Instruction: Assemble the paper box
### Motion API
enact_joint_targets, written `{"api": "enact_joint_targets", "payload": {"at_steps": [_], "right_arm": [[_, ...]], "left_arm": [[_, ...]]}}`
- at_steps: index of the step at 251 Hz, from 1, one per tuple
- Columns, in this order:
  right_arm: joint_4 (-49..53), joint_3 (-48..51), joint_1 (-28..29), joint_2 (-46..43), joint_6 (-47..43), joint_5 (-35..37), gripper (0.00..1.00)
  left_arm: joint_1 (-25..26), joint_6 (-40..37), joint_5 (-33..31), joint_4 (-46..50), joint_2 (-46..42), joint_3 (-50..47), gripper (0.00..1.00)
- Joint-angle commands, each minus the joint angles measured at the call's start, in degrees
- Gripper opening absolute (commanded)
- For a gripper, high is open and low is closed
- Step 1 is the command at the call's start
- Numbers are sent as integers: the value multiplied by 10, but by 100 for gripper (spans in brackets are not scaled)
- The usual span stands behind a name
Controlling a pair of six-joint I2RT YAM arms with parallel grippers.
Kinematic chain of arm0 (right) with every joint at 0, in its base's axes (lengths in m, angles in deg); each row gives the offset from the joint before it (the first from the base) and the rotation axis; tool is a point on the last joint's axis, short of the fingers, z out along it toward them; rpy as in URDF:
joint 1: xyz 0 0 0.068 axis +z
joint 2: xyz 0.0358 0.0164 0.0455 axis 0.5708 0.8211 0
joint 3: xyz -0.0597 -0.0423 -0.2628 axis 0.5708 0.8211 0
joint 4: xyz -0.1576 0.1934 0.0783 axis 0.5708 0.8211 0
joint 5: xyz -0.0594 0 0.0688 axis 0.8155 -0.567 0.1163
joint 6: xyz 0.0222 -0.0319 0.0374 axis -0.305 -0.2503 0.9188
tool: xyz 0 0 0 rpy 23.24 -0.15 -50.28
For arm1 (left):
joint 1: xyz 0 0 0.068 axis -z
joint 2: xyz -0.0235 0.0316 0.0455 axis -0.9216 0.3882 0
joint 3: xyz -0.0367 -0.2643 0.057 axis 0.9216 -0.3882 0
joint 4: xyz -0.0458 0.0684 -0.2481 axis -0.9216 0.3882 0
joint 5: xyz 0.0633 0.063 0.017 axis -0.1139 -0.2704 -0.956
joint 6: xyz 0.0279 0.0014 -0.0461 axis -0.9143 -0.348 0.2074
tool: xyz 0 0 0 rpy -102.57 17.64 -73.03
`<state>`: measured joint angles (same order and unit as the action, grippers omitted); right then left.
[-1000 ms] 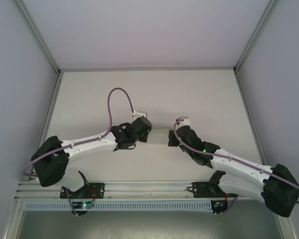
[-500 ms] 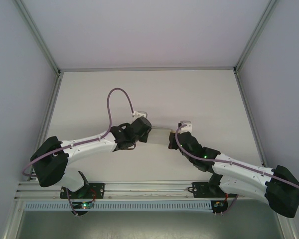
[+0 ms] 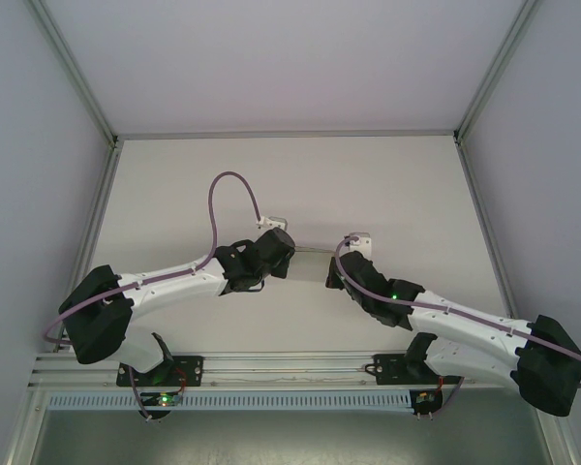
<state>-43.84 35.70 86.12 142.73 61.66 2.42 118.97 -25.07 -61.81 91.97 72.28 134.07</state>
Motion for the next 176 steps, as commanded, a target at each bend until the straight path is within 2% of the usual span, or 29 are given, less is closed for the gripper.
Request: {"api": "enact_joint_targets", "payload": {"at_steps": [1, 32, 72, 112, 150, 167, 176], "right_arm": [[245, 31, 1, 34, 18, 57, 0], [214, 39, 9, 42, 0, 48, 0], [219, 30, 39, 105, 36, 108, 0], [223, 24, 43, 120, 42, 119, 0], [221, 32, 29, 78, 38, 85, 0], [193, 45, 6, 52, 9, 39, 0], [171, 55, -3, 36, -1, 27, 8]], "left_arm": [[4, -6, -15, 92, 14, -20, 12], [4, -8, -9, 84, 13, -24, 11], [4, -10, -14, 86, 15, -22, 11], [4, -8, -17, 90, 11, -26, 11], [4, -4, -25, 94, 8, -25, 11], [4, -1, -27, 95, 7, -28, 11], [3, -1, -28, 94, 8, -29, 11]]}}
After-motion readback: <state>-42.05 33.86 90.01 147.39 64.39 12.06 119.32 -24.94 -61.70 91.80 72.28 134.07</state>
